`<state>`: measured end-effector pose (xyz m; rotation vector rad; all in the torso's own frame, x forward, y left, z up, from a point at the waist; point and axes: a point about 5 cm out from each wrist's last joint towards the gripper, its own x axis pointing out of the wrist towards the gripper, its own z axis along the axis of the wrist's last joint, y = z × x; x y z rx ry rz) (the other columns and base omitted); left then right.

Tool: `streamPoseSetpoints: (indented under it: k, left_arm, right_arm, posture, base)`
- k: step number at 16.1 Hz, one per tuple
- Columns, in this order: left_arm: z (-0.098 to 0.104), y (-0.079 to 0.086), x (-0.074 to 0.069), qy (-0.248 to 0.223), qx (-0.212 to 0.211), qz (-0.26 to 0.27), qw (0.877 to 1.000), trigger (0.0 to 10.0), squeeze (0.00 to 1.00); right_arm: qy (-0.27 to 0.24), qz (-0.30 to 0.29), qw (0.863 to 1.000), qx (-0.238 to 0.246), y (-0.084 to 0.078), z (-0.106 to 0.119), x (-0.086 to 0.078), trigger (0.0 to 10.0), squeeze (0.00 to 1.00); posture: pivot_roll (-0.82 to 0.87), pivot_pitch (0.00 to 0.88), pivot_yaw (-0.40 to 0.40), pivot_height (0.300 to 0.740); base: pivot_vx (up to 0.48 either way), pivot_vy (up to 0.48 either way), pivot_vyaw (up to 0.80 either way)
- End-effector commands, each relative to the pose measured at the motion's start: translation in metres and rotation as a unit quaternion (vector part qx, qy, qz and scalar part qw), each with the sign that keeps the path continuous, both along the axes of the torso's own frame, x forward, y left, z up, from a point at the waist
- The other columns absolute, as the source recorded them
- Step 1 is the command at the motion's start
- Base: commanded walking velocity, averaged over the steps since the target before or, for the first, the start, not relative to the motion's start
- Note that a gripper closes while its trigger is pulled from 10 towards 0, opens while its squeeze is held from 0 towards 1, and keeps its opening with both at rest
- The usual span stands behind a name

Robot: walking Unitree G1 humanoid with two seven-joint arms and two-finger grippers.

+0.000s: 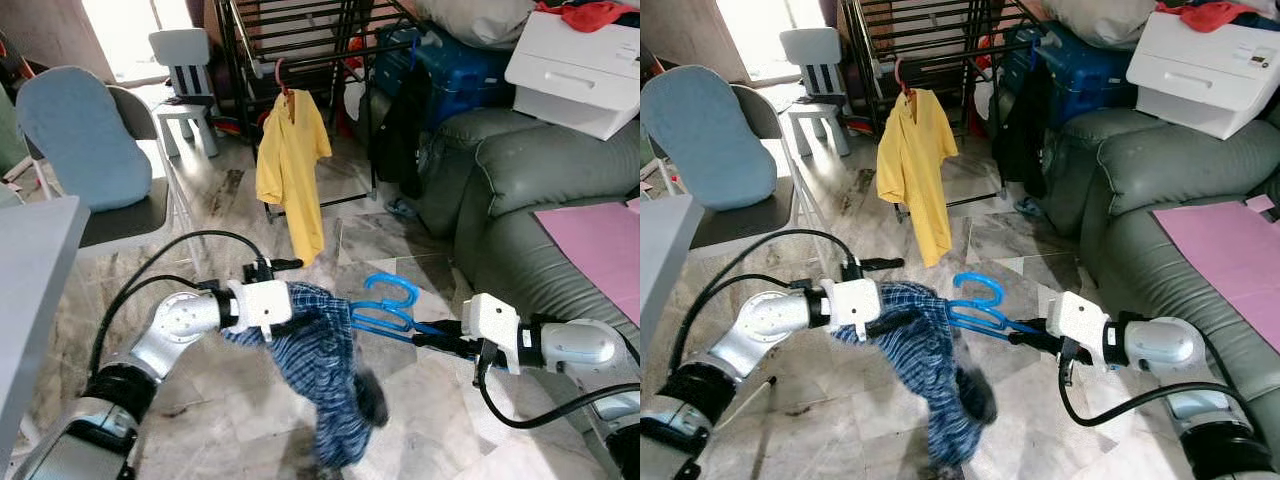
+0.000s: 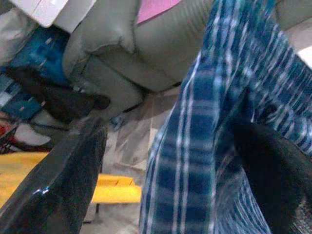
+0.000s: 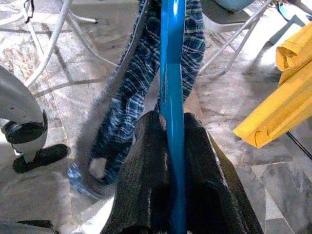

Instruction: Hang hanger

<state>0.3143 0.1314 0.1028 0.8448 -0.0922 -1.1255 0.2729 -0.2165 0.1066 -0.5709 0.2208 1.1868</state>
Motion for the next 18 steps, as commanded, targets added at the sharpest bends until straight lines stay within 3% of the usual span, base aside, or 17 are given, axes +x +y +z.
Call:
streamPoseSetpoints:
  k: [1,2,6,8,12,18]
  left_arm:
    - [-0.001,-0.002,0.0,0.013,0.013,-0.019,1.0,2.2,0.0]
    - [-0.001,-0.004,0.001,0.017,0.013,-0.023,0.999,0.0,0.0]
    - [0.0,-0.007,0.004,0.026,0.027,-0.038,0.999,0.0,0.0]
    - [-0.001,-0.001,0.007,0.042,0.016,-0.016,0.999,0.0,0.0]
    - [-0.011,0.001,0.0,0.07,0.033,-0.036,0.996,0.0,0.0]
    - [-0.012,0.002,0.001,0.09,0.045,-0.044,0.994,0.0,0.0]
  right_arm:
    - [-0.025,0.032,0.999,-0.016,0.008,0.004,0.0,10.0,0.0]
    - [-0.028,0.032,0.999,-0.016,0.009,0.005,0.0,10.0,0.0]
    - [-0.043,0.031,0.998,-0.025,0.011,0.004,0.002,10.0,0.0]
    - [-0.049,0.03,0.998,-0.024,0.012,0.003,0.003,10.0,0.0]
    - [-0.056,0.033,0.998,-0.028,0.015,0.002,0.006,10.0,0.0]
    - [-0.062,0.032,0.997,-0.025,0.019,0.001,0.008,10.0,0.0]
  posture:
    - [-0.18,0.0,0.086,0.74]
    - [-0.18,0.0,0.09,0.74]
    - [-0.18,0.0,0.097,0.74]
    - [-0.18,0.0,0.097,0.74]
    - [-0.17,0.0,0.094,0.74]
    - [-0.17,0.0,0.095,0.74]
  base:
    - [0.0,0.0,0.0]
    - [0.0,0.0,0.0]
    - [0.0,0.0,0.0]
    - [0.0,0.0,0.0]
    - [0.0,0.0,0.0]
    - [0.0,0.0,0.0]
